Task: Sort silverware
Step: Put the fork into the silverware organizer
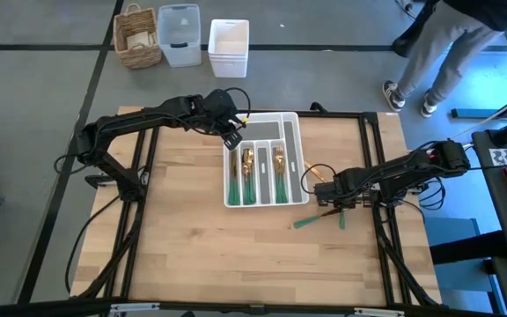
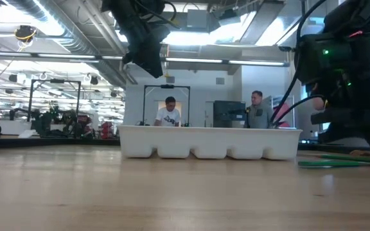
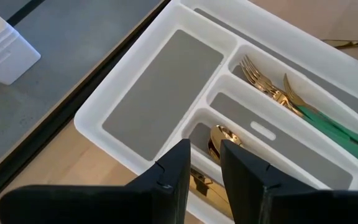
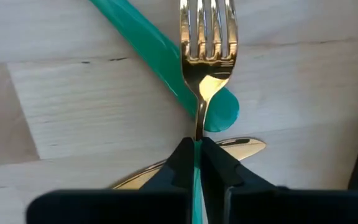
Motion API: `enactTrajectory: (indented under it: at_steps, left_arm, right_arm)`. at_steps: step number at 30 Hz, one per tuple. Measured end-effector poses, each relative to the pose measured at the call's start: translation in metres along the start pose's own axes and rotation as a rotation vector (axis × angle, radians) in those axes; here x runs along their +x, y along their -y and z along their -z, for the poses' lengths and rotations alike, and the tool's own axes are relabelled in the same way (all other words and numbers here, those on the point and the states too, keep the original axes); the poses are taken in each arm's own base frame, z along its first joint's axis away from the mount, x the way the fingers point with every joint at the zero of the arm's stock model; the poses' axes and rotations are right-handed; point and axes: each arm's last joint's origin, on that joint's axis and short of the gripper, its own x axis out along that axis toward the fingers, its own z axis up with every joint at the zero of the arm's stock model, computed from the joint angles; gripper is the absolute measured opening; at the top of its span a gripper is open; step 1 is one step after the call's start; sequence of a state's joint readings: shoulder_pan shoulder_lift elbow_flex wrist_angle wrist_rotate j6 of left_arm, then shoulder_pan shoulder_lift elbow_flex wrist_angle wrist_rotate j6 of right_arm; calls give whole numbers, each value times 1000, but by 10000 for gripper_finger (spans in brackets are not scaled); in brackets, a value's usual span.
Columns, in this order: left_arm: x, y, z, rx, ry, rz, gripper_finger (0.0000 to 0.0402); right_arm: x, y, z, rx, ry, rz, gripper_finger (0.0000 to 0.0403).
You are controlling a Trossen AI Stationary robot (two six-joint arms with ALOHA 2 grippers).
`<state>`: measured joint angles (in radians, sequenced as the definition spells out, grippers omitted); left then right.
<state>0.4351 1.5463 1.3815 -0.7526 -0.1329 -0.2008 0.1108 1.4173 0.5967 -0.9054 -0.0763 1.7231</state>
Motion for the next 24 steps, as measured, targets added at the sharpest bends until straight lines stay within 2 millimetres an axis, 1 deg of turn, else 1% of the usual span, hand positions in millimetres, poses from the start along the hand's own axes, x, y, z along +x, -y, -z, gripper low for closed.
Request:
enactTrajectory:
  at_steps: [3, 6, 8, 15, 19, 24]
  left_arm:
    - [0, 0, 0, 0, 0, 0, 82]
    - [0, 0, 0, 0, 0, 0, 82]
    - [0, 0, 0, 0, 0, 0, 82]
    - [0, 0, 0, 0, 0, 0, 82]
    - [0, 0, 0, 0, 0, 0, 82]
    - [0, 0, 0, 0, 0, 0, 82]
  right_arm:
    - [0, 0, 0, -2, -6, 0, 26]
    - [-2, 1, 0, -5, -15, -8, 18]
    - [-6, 0, 1, -18, -17, -27, 10]
    - [-18, -3, 2, -40, -19, -84, 15]
    - [-23, -6, 3, -86, -19, -107, 10]
    - [-32, -12, 5, -135, -44, -138, 15]
